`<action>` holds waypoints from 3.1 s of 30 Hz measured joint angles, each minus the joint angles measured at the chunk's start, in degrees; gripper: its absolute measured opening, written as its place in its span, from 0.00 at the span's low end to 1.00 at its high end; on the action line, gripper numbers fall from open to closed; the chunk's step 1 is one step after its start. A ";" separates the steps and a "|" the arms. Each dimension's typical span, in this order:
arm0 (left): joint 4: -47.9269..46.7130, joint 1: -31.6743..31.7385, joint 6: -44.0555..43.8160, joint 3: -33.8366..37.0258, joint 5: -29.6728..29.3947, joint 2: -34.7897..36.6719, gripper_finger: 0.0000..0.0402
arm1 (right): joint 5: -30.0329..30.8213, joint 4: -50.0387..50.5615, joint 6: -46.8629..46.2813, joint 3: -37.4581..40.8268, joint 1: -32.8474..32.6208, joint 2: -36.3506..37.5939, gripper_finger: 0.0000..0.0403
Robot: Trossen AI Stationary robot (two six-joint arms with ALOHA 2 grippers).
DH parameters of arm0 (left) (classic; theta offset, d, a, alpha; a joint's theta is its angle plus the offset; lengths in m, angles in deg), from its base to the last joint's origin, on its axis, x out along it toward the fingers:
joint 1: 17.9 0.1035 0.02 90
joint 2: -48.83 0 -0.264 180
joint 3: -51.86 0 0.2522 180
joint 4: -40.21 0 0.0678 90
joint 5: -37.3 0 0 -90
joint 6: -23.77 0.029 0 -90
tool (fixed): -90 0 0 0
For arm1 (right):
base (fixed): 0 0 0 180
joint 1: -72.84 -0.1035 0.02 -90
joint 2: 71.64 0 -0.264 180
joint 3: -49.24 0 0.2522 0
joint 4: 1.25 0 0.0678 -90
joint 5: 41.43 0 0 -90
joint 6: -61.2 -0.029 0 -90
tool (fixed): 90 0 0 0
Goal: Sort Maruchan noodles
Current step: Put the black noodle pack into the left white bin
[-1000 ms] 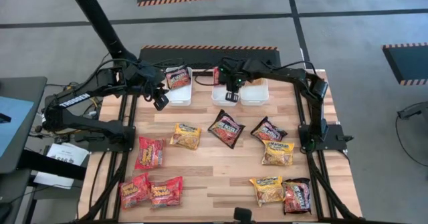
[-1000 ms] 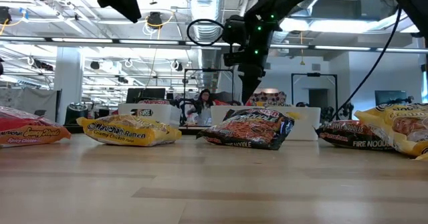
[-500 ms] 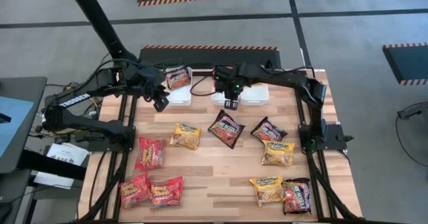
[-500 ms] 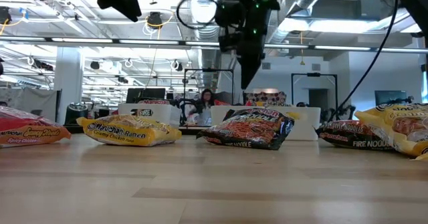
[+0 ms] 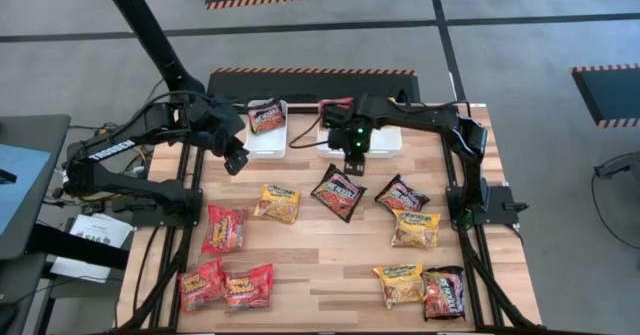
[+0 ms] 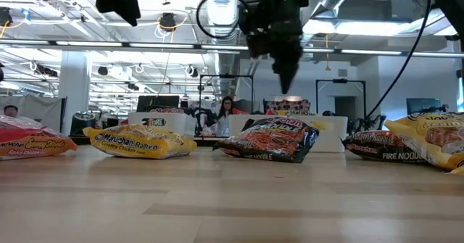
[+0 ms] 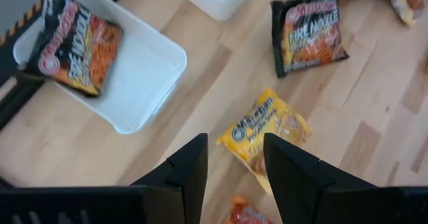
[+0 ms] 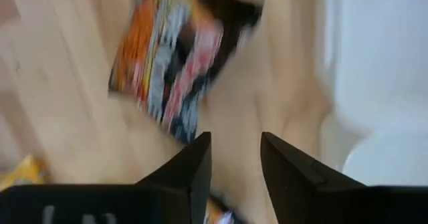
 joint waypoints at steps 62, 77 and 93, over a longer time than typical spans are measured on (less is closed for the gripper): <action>-3.40 0.04 12.32 0.00 1.05 -0.02 0.33 | -8.38 -4.43 -121.15 31.00 -63.53 22.80 0.42; -3.38 0.02 5.59 0.00 1.01 0.00 0.33 | -7.10 -21.27 -138.91 39.99 -75.53 21.42 0.42; -3.35 0.02 4.19 0.00 1.03 -0.02 0.33 | -8.23 -30.74 -140.09 50.38 -76.23 21.75 0.42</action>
